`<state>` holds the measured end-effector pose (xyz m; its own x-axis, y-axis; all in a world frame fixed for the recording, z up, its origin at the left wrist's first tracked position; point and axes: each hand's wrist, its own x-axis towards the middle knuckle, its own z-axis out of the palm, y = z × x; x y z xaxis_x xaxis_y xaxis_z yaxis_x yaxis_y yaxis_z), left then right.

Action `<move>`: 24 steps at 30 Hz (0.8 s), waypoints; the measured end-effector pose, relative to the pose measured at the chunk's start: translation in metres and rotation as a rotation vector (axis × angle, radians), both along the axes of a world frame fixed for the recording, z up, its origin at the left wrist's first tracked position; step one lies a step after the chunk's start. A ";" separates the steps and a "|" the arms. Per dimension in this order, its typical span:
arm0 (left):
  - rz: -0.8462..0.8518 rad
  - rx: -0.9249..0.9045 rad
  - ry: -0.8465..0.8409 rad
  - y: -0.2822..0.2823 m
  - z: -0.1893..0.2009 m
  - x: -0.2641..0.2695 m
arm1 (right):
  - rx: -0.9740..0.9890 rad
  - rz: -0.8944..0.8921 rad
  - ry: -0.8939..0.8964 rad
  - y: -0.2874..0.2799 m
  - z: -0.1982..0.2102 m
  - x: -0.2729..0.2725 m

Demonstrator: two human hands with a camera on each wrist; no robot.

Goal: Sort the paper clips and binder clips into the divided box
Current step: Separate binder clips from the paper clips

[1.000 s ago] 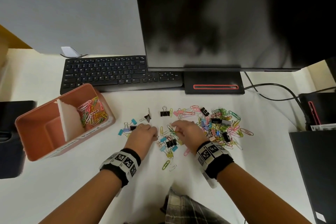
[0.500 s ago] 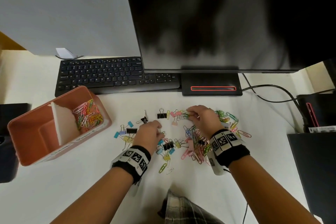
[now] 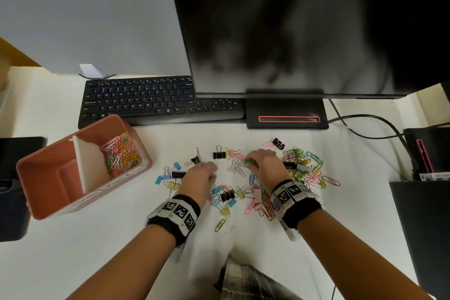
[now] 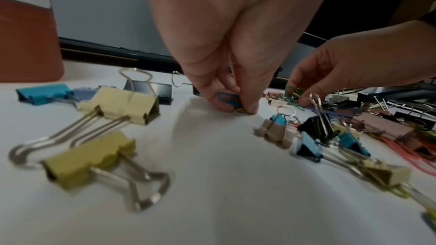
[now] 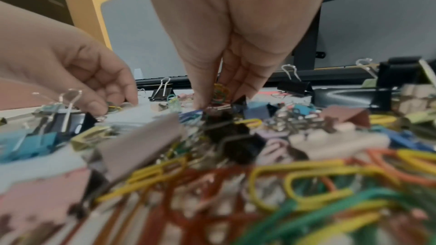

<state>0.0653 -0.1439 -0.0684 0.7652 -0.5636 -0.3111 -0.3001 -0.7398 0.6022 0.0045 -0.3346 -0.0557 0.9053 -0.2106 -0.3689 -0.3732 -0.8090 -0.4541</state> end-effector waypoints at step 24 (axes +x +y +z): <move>0.553 -0.263 -0.146 0.128 0.108 0.066 | 0.203 0.103 -0.239 0.128 0.090 0.072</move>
<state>0.1312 -0.0163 0.0399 0.9895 -0.1156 -0.0866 -0.0078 -0.6416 0.7670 0.0767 -0.2066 0.0340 0.9840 -0.0570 -0.1689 -0.1576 -0.7212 -0.6746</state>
